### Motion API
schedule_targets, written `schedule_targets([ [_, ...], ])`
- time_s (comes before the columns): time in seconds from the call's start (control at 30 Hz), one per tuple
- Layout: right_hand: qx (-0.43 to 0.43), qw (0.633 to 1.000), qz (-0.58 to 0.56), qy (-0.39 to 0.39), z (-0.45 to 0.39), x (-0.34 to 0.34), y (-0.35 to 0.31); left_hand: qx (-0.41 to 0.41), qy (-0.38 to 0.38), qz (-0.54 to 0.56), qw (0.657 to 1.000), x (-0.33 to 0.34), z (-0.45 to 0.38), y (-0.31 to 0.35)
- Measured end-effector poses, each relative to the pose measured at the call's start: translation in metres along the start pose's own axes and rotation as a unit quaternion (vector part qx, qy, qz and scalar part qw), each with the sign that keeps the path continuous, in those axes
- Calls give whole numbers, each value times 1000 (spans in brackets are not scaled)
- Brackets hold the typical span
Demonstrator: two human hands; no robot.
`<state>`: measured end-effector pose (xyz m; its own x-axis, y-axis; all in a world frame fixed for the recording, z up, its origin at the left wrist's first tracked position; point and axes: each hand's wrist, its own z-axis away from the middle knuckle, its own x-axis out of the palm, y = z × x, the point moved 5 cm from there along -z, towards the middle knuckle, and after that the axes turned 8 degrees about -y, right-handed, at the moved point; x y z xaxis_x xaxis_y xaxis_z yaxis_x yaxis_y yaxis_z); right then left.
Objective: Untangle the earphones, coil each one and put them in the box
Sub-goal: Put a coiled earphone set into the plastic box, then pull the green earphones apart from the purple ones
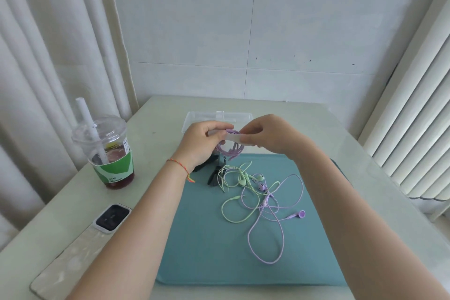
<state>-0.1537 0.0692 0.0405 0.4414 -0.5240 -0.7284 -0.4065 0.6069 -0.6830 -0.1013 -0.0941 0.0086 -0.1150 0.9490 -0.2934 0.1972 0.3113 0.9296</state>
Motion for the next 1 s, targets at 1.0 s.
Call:
schedule_targets([
  [1.0,84,949,275,-129,-125,13,7,-110,196,-69,972,-62,-33,-78],
])
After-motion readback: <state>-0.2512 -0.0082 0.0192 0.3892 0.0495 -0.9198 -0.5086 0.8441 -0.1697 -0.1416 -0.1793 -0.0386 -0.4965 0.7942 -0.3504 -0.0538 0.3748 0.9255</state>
